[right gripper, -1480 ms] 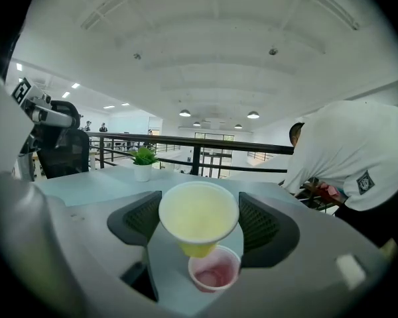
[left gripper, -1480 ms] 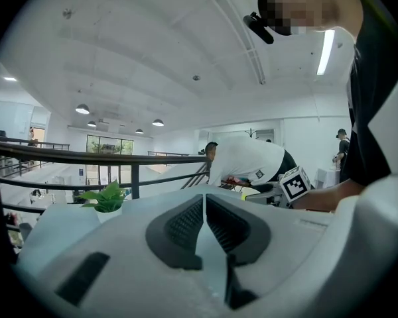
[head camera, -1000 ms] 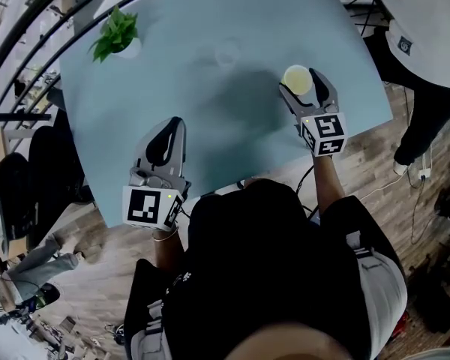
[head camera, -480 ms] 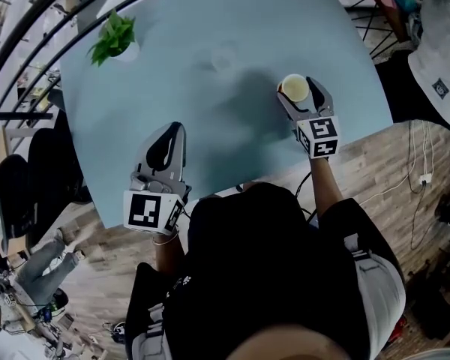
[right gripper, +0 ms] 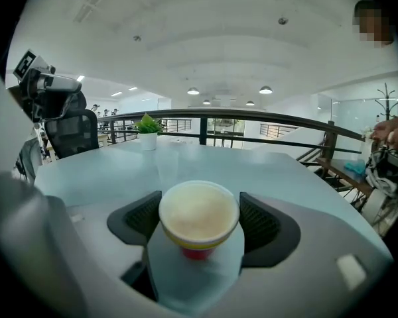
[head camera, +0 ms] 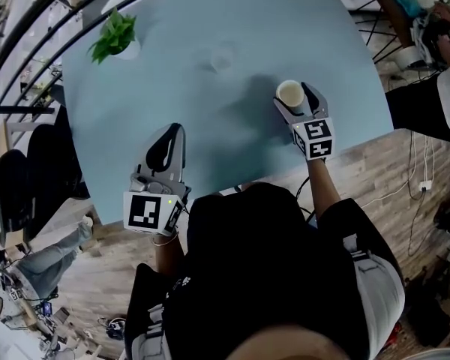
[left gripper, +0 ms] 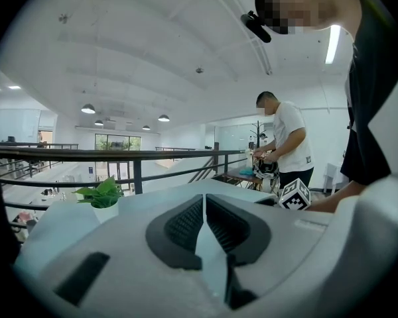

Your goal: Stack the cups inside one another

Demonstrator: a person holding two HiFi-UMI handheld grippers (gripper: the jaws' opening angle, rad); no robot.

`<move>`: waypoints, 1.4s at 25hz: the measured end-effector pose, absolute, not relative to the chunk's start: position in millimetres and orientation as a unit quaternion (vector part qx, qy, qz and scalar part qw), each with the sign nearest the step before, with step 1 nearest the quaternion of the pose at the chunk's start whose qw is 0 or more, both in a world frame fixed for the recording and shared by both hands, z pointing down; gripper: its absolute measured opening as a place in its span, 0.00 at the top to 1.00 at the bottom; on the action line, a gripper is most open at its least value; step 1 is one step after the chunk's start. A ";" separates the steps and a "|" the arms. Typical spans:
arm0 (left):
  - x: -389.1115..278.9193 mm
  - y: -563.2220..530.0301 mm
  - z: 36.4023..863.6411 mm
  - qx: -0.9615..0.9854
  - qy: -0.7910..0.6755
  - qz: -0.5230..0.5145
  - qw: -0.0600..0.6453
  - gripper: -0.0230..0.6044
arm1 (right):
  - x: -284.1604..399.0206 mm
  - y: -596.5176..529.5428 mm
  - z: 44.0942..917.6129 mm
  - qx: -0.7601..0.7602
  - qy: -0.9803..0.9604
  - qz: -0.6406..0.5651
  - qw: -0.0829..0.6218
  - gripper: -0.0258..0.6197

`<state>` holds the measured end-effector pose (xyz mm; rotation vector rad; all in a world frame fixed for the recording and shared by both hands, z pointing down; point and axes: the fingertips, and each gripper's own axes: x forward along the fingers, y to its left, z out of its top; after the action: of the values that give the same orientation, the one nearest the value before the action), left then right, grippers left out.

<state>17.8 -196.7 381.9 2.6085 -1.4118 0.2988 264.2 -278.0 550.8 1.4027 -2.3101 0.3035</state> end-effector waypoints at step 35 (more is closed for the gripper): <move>-63.6 -194.7 367.2 0.870 -0.477 0.095 0.079 0.96 | 137.9 -277.7 458.9 0.499 -0.861 0.090 0.034 0.58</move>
<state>-63.6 -194.7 367.2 2.6054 -1.4263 0.2848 137.9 -277.7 458.9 1.5342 -2.6499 0.2766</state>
